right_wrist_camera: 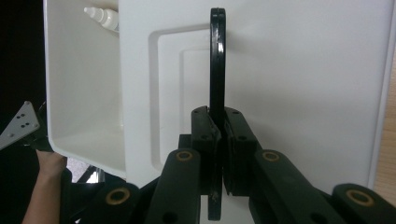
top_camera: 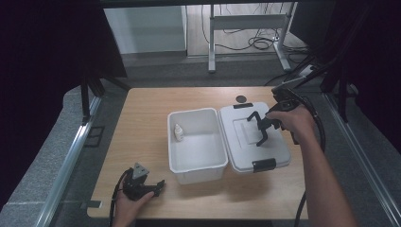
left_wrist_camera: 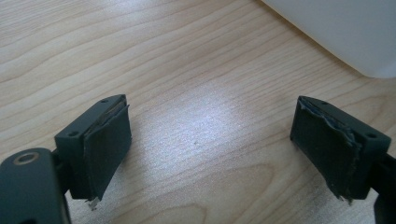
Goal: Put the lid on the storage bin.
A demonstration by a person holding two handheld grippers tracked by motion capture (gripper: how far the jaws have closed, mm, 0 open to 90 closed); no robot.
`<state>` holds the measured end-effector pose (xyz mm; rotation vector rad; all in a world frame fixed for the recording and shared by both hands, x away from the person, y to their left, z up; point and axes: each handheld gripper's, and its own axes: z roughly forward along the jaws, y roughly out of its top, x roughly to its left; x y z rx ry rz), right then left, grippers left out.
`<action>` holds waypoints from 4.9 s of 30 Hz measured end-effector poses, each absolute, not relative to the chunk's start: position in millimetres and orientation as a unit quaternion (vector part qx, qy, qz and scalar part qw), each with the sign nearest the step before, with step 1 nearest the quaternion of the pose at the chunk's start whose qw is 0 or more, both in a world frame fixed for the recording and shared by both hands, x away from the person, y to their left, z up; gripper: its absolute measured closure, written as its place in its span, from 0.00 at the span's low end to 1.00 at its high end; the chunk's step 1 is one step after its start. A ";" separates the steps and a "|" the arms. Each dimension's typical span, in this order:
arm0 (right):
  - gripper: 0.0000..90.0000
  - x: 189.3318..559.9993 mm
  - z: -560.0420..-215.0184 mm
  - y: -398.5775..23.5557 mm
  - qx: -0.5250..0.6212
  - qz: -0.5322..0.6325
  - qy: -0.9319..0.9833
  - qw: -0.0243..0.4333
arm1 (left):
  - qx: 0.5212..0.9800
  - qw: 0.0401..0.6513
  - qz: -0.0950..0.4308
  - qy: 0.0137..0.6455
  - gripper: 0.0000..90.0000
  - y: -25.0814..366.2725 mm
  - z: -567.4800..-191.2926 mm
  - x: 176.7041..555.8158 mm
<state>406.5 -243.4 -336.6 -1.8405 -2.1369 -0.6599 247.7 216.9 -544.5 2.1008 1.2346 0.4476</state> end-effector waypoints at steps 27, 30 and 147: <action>0.94 408.3 -336.6 -219.2 -0.616 -0.226 -0.743 0.130 | 0.802 0.326 0.171 0.471 0.14 216.9 -544.5 247.7; 0.94 408.4 -338.9 -215.9 -0.613 -0.223 -0.746 0.131 | 0.802 0.326 0.171 0.471 0.14 216.9 -544.5 247.7; 0.95 410.2 -310.8 -66.8 -0.651 -0.213 -0.716 0.137 | 0.804 0.328 0.169 0.467 0.13 216.4 -544.7 248.1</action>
